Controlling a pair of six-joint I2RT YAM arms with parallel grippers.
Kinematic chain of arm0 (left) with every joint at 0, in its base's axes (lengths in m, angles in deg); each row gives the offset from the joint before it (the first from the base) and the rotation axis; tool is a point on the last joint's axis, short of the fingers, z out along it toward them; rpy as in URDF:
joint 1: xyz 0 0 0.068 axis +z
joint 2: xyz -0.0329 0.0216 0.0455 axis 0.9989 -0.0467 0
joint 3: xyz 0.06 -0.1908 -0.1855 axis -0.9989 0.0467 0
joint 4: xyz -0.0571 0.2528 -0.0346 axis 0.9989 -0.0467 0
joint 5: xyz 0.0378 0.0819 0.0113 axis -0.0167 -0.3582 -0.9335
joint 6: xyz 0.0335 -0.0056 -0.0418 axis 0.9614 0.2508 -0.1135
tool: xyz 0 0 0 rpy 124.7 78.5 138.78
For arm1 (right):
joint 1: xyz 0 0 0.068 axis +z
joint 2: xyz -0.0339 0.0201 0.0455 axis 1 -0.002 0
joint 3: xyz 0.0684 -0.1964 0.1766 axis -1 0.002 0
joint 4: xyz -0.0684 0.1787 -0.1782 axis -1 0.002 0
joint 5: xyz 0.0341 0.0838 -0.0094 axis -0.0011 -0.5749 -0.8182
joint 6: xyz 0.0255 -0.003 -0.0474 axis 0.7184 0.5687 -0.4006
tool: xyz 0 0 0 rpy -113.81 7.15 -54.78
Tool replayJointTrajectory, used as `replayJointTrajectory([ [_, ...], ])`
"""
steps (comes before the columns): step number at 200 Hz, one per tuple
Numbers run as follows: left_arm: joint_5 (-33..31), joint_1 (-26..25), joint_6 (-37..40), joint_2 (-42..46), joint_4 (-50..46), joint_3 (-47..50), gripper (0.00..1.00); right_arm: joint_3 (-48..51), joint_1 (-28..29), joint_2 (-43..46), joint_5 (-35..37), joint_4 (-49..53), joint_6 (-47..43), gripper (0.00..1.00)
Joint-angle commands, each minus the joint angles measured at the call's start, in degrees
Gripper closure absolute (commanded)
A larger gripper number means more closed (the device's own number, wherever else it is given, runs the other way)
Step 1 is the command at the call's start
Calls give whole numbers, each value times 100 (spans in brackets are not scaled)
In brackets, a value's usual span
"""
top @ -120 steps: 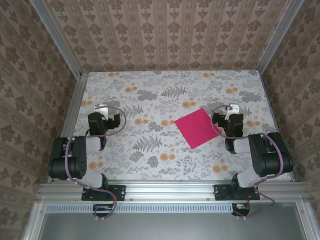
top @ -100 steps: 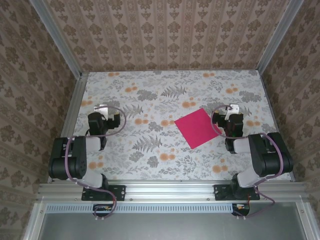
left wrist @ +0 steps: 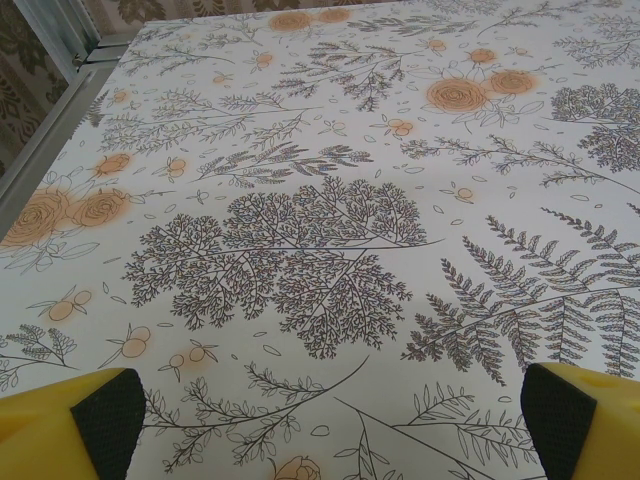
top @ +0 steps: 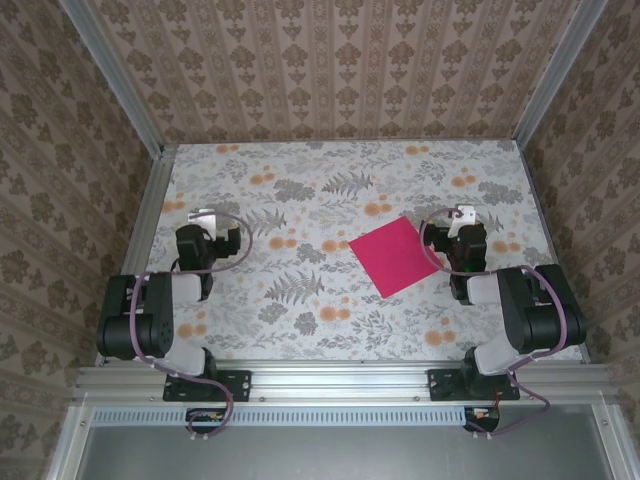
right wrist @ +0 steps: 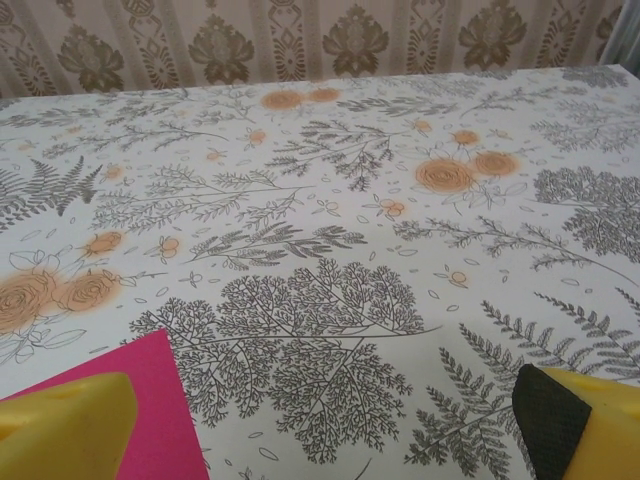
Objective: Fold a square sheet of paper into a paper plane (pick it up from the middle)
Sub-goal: Move the square sheet of paper to the center of the table.
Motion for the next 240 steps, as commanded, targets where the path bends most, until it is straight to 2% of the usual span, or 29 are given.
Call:
replayJointTrajectory([
  [1, -9, 36, 122, -79, 142, -110, 0, -118, -42, -62, -204, -8, -89, 0],
  [66, -6, 34, 124, -65, 149, -104, 0, -100, -42, -53, -205, -33, -89, 0],
  [82, -26, 31, 125, -52, 176, -97, 0, 67, -42, -45, -197, -347, -98, 0],
  [99, -415, -2, -17, 357, -798, -454, 0, 336, -8, 142, -63, -722, -90, 0],
  [118, -607, -2, -114, 751, -1853, -938, 0, 412, 66, 618, 319, -400, -47, 0],
  [142, -687, 7, -459, 1151, -2615, -1272, 0, 69, 163, 1491, 735, 1037, 178, 0],
  [164, -578, 7, -963, 1445, -3665, -1750, 0, -846, 177, 2110, 1090, 3700, 940, 0],
  [177, -375, 42, -1399, 1555, -4381, -2109, 0, -1483, 177, 2189, 1251, 5264, 1406, 0],
  [186, -179, 42, -1501, 1585, -4852, -2345, 0, -1862, 171, 2158, 1134, 5990, 1539, 0],
  [202, 40, 8, -1658, 1669, -5280, -2528, 0, -2192, 177, 2061, 753, 6637, 1717, 0],
  [240, 484, 12, -1869, 2157, -5571, -2472, 0, -2622, 335, 1736, -41, 7614, 2211, 0],
])
